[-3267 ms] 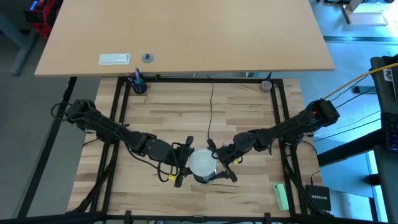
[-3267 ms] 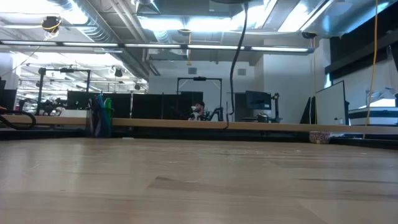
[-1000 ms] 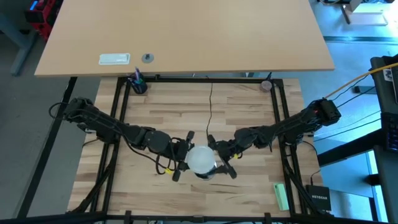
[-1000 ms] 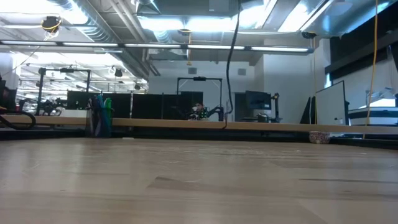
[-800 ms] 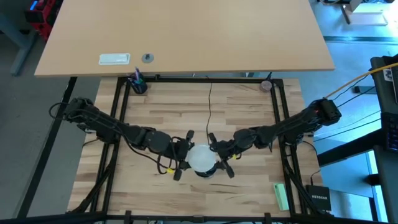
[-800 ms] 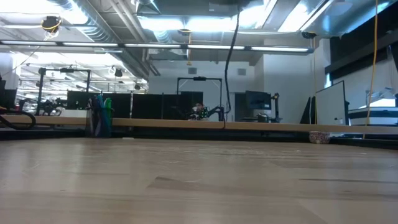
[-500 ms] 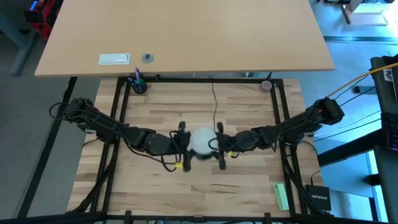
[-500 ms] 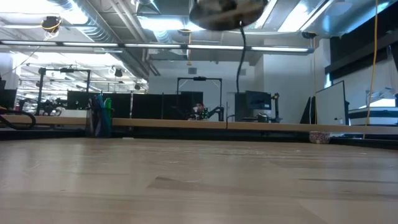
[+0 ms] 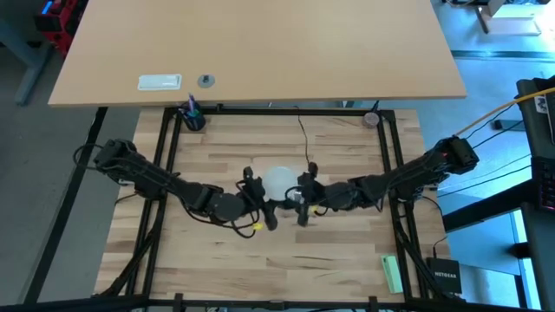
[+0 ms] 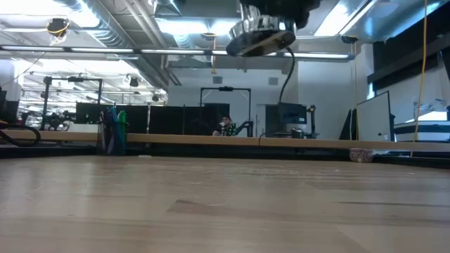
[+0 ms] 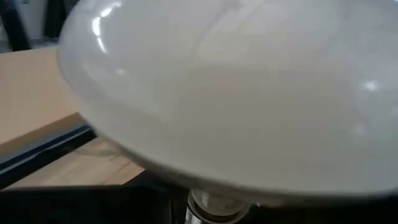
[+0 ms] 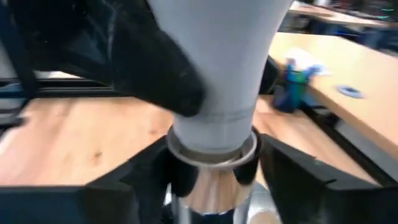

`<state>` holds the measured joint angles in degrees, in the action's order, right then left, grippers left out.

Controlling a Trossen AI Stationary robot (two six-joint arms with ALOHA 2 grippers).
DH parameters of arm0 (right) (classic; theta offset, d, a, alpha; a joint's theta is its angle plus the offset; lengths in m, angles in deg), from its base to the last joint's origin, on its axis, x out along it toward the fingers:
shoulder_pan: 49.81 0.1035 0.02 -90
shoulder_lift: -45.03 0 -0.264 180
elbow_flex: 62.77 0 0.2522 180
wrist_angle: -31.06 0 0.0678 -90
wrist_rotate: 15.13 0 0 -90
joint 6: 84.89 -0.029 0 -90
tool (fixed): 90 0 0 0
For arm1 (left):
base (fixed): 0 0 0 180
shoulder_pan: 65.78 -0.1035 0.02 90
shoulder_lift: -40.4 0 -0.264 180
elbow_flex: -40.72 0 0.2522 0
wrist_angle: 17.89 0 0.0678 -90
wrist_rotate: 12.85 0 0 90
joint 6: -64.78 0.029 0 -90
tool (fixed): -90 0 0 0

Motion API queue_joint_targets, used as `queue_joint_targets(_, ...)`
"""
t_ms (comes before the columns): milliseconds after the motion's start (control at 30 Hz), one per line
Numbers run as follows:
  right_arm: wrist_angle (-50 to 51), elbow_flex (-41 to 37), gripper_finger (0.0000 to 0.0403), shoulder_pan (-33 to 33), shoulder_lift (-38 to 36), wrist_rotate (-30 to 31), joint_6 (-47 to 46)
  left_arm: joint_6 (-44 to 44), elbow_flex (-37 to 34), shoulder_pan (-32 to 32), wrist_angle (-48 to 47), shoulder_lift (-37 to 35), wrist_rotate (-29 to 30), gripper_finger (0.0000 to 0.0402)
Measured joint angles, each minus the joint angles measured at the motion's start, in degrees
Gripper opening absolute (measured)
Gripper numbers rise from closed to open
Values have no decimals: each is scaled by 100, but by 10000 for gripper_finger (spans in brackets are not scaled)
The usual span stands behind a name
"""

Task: Screw lightbulb
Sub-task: Remove the lightbulb from the lamp

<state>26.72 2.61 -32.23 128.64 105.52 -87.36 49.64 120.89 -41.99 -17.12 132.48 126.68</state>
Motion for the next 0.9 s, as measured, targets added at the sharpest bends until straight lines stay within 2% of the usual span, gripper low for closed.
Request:
queue_joint_targets(200, 454, 11, 308, 55, -354, -1178, 73, 372, -9, 89, -78, -272, -425, 137)
queue_joint_targets(300, 614, 11, 322, 64, -612, -2261, -64, 402, -9, 114, -68, -443, -908, 137)
queue_joint_targets(400, 426, 13, 326, 66, -710, -2969, -170, 585, -9, 97, -59, -535, -1744, 137)
queue_joint_targets(533, -35, 15, 322, 68, -554, -3402, -175, 767, -9, -47, -67, -541, -2950, 137)
queue_joint_targets(700, -670, 13, 312, 60, -44, -4148, -187, 779, -11, -275, -88, -541, -3562, 137)
queue_joint_targets(833, -804, 13, 304, 73, 110, -4495, -325, 937, -13, -454, -97, -541, -4574, 137)
queue_joint_targets(900, -814, 13, 296, 71, 111, -4566, -366, 935, -13, -515, -107, -541, -4812, 137)
